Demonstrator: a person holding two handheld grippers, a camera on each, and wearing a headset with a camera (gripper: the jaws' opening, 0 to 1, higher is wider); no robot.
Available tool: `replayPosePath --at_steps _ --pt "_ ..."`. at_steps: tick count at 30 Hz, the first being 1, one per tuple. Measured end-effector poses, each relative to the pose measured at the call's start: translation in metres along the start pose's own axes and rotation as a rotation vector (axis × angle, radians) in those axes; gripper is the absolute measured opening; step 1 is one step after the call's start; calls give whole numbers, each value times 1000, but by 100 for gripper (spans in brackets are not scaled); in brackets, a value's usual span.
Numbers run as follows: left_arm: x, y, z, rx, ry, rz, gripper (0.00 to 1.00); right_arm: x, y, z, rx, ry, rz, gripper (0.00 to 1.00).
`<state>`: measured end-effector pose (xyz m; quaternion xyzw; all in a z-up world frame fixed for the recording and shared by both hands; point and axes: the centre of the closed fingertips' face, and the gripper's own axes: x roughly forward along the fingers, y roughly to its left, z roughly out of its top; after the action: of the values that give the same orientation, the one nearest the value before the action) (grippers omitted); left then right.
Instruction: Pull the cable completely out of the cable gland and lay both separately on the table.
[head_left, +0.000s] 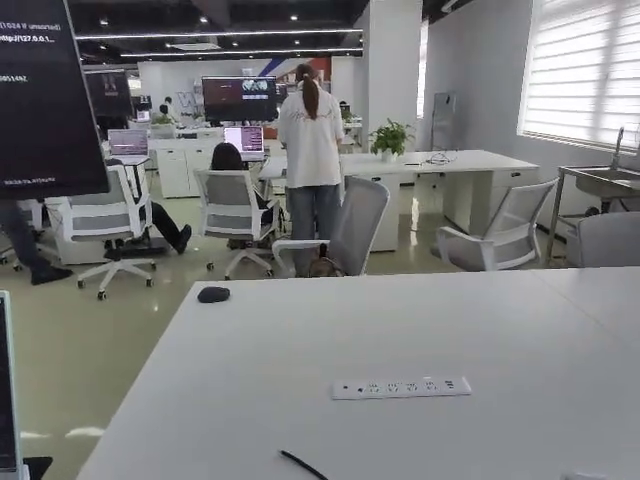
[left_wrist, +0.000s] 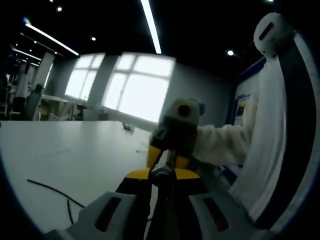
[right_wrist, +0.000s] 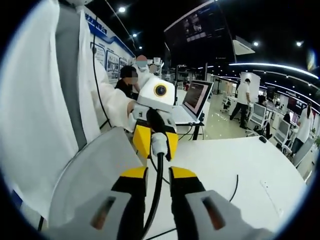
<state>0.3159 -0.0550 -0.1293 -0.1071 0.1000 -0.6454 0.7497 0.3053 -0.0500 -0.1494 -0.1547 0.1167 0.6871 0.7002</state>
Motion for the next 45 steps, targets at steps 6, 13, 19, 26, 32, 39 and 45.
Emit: replayPosePath --at_steps 6,13,19,26,32,39,45 --pt "5 -1 4 -1 -24 -5 16 3 1 -8 5 16 -7 8" --pt "6 -2 8 12 -41 -5 16 4 -8 -5 16 -7 -75 2" --pt "4 -5 17 34 -54 6 16 2 -9 2 -2 -19 -95 2" --pt "-3 -1 22 26 -97 28 16 -4 -16 2 -19 -21 -111 2" --pt "-12 7 23 30 -97 45 16 -14 -22 -10 -7 -3 -127 2" --pt "-17 17 24 34 -104 63 17 -26 -35 -28 15 16 -143 2" --pt "-15 24 20 24 -108 65 17 -31 -42 -42 33 31 -148 2"
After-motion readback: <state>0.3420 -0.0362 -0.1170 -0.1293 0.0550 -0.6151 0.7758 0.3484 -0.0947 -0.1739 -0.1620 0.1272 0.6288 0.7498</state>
